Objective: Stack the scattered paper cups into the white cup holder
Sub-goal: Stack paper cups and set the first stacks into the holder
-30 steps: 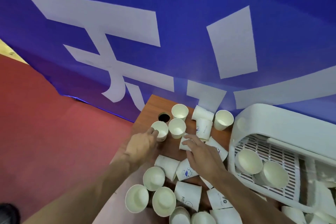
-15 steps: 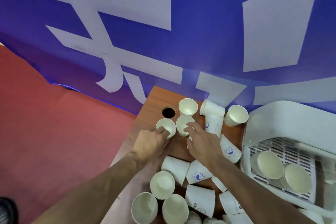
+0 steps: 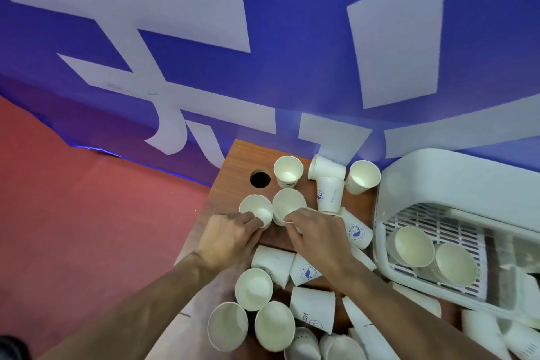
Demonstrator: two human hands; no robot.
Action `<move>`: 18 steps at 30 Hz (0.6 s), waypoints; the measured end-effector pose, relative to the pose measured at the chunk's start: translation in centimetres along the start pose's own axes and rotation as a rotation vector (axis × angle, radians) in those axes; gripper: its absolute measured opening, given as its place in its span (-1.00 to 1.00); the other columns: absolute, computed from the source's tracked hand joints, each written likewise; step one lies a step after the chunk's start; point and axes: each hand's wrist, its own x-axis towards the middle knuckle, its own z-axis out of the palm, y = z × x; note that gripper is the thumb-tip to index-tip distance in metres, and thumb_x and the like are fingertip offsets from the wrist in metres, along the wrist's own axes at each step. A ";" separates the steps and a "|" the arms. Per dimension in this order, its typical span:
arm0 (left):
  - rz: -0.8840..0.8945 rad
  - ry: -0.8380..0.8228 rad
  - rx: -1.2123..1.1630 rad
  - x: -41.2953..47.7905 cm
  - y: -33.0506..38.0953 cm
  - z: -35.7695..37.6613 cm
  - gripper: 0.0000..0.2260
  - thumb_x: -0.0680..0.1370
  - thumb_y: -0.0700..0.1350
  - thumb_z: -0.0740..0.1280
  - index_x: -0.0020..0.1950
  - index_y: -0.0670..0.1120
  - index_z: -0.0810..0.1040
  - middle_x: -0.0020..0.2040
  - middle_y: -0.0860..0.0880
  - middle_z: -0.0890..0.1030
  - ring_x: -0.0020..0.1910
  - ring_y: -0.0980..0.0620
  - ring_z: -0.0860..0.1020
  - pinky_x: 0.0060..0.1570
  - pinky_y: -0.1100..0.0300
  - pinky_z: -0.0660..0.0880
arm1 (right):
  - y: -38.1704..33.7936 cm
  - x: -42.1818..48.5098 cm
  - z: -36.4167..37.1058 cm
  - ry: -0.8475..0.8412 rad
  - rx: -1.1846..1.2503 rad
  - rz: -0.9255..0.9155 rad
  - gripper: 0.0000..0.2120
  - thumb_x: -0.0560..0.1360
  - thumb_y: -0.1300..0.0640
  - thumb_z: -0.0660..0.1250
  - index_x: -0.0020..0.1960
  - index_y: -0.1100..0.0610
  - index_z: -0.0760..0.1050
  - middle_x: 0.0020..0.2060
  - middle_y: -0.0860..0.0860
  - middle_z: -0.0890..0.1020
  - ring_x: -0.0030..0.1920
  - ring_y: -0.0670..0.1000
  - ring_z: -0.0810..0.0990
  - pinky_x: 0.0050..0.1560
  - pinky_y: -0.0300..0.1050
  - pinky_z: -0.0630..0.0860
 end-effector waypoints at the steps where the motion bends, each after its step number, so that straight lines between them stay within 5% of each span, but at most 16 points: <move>1: 0.012 0.015 -0.003 0.0 0.5 -0.4 -0.85 0.53 -0.07 0.36 -0.25 -0.01 0.53 -0.38 0.04 0.49 -0.48 -0.02 0.47 -0.60 0.17 0.27 | 0.2 -0.6 -0.5 0.038 0.025 0.006 -0.91 0.53 0.02 0.31 -0.07 -0.05 0.60 -0.23 -0.12 0.65 -0.26 -0.08 0.60 -0.38 -0.09 0.50; 5: 0.070 0.074 -0.013 0.7 3.1 -1.6 -0.82 0.57 -0.03 0.27 -0.20 -0.01 0.55 -0.36 0.04 0.50 -0.48 -0.03 0.47 -0.59 0.16 0.31 | 2.0 -3.8 -3.1 0.145 0.113 0.019 -0.94 0.51 0.02 0.35 -0.05 -0.07 0.61 -0.19 -0.16 0.65 -0.24 -0.12 0.60 -0.42 -0.17 0.45; 9: 0.176 0.162 -0.014 2.7 7.1 -2.0 -0.85 0.57 0.01 0.29 -0.16 0.02 0.55 -0.33 0.06 0.51 -0.46 0.02 0.46 -0.58 0.20 0.22 | 4.4 -7.3 -6.4 0.229 0.091 0.047 -0.93 0.50 0.00 0.32 -0.07 -0.10 0.59 -0.21 -0.18 0.64 -0.27 -0.16 0.54 -0.40 -0.38 0.12; 18: 0.316 0.317 -0.082 6.9 15.2 -3.4 -0.89 0.52 -0.02 0.33 -0.18 0.03 0.59 -0.32 0.11 0.55 -0.48 0.07 0.40 -0.48 0.27 0.10 | 9.7 -13.9 -12.5 0.352 0.133 0.071 -0.96 0.50 0.04 0.39 -0.07 -0.08 0.61 -0.19 -0.21 0.64 -0.26 -0.21 0.55 -0.44 -0.30 0.32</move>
